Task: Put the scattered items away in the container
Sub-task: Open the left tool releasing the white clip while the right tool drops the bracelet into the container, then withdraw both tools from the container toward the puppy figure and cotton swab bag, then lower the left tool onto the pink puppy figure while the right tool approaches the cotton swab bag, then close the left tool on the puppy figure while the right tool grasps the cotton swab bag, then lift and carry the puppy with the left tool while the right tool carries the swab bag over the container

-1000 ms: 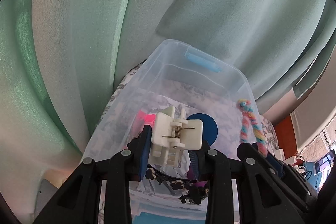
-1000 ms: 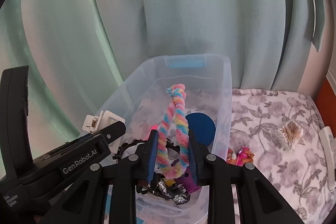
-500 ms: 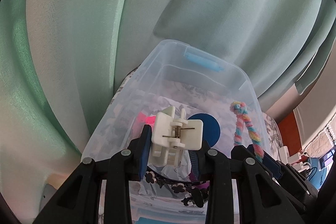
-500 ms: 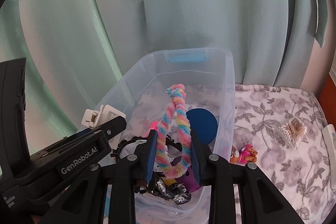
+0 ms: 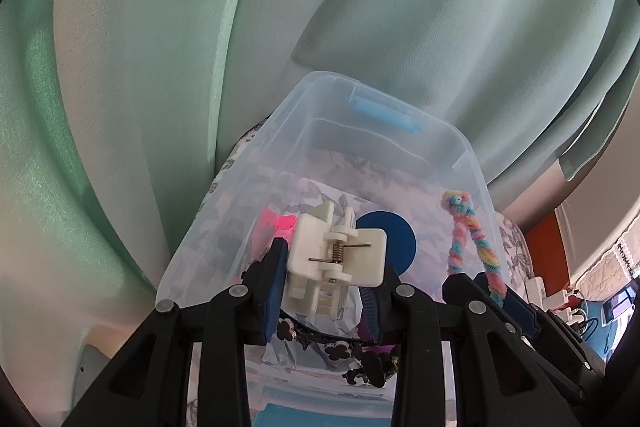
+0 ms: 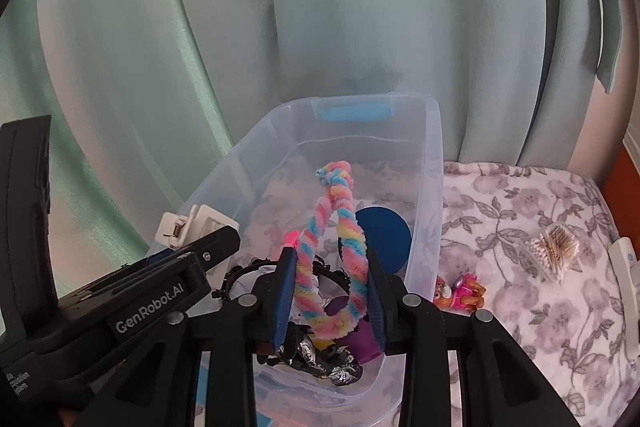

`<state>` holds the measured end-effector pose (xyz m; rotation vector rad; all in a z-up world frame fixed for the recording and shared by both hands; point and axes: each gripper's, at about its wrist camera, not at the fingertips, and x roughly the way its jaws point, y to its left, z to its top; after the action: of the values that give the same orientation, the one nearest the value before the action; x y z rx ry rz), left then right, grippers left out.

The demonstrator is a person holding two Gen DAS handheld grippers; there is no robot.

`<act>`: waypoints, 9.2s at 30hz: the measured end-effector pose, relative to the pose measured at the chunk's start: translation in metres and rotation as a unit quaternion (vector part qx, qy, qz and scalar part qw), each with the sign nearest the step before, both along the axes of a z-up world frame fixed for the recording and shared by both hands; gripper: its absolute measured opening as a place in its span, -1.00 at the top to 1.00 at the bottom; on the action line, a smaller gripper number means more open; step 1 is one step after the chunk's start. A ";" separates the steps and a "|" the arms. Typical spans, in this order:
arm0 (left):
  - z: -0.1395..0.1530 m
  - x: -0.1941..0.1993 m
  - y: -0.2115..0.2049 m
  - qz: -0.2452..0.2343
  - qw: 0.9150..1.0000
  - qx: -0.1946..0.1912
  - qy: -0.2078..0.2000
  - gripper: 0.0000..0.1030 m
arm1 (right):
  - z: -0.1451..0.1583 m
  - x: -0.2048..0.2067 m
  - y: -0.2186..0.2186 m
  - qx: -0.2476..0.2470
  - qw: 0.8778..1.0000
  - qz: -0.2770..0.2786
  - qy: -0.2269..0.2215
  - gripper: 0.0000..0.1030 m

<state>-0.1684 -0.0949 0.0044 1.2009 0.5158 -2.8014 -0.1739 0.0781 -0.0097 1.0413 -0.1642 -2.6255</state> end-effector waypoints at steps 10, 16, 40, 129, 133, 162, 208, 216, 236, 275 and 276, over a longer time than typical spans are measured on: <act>0.008 0.012 0.000 0.010 1.000 0.003 0.003 0.02 | 0.006 0.008 0.002 0.000 1.000 -0.009 0.001 0.13; 0.019 0.023 -0.001 0.011 1.000 0.002 0.015 -0.13 | 0.015 0.016 0.005 -0.002 1.000 -0.015 0.010 0.04; 0.077 0.055 0.046 -0.021 0.997 -0.028 0.071 -0.48 | 0.066 0.066 0.068 -0.051 0.994 -0.067 0.067 -0.42; -0.069 -0.021 0.231 -0.005 0.996 -0.043 -0.079 -0.62 | -0.060 0.023 0.260 -0.120 0.986 -0.115 -0.010 -0.81; -0.083 -0.032 0.229 0.005 0.996 -0.038 -0.086 -0.62 | -0.075 0.011 0.262 -0.117 0.986 -0.117 -0.027 -0.76; -0.138 -0.087 0.214 0.057 0.994 -0.032 -0.087 -0.50 | -0.147 -0.073 0.248 -0.097 0.987 -0.101 -0.083 -0.67; -0.148 -0.075 0.209 0.019 0.996 -0.067 -0.060 0.12 | -0.150 -0.077 0.251 -0.098 0.980 -0.151 -0.082 0.10; -0.144 -0.061 0.214 -0.006 0.995 -0.056 -0.079 0.12 | -0.151 -0.039 0.251 -0.106 0.976 -0.161 -0.104 0.10; -0.123 0.006 0.227 -0.065 0.987 -0.013 -0.144 0.12 | -0.106 0.045 0.260 -0.129 0.966 -0.204 -0.099 0.11; 0.145 0.097 0.164 -0.101 0.973 -0.024 0.206 0.12 | 0.126 0.137 0.218 -0.145 0.956 -0.170 0.191 0.11; 0.146 0.097 0.162 -0.101 0.973 -0.023 0.207 0.12 | 0.128 0.138 0.216 -0.143 0.956 -0.168 0.194 0.11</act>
<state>-0.0713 0.0671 0.1501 0.6890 0.3607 -3.2349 -0.0358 0.2940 0.1186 0.4183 -0.6586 -2.9237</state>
